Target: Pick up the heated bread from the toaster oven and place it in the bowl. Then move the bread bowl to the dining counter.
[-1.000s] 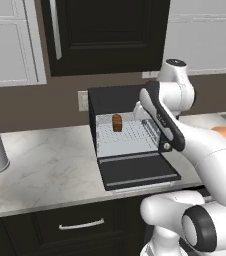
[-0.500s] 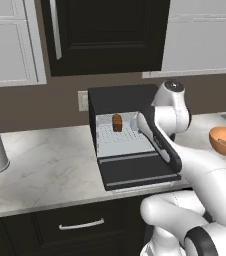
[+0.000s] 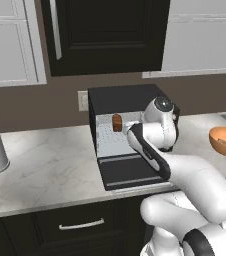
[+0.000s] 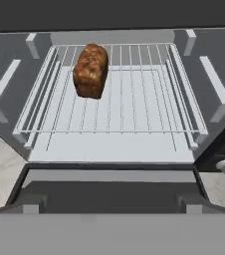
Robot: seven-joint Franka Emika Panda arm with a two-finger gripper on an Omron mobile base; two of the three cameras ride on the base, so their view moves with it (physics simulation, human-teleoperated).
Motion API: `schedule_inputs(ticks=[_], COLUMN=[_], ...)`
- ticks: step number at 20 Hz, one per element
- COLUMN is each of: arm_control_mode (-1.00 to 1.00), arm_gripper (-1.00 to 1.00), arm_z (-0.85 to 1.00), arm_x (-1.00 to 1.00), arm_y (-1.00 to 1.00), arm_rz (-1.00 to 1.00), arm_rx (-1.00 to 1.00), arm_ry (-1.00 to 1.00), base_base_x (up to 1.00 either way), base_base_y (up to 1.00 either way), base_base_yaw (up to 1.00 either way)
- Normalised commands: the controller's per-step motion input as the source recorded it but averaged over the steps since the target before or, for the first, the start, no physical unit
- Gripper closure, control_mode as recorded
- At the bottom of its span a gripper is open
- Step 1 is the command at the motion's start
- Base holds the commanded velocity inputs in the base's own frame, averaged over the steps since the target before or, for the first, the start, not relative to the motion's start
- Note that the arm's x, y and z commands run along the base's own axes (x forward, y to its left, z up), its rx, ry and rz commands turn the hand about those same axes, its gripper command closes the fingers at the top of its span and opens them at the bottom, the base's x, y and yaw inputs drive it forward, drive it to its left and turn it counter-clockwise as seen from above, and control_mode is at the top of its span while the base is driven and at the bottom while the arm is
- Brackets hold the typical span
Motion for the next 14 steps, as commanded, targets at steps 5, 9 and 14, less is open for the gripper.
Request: schedule_inputs(ticks=[5, 9, 14], arm_control_mode=[-1.0, -1.0, -1.0], arm_gripper=[-1.0, -1.0, -1.0], arm_z=[-0.23, -0.2, -0.21], arm_x=[0.59, 0.63, 0.58], arm_y=[0.02, 0.0, 0.0], arm_rz=[-0.04, -0.03, -0.03], arm_rx=[0.0, 0.0, 0.0], arm_ry=[-0.01, 0.0, 0.0], base_base_x=[0.0, 0.0, 0.0], base_base_y=[0.0, 0.0, 0.0], base_base_yaw=[0.0, 0.0, 0.0])
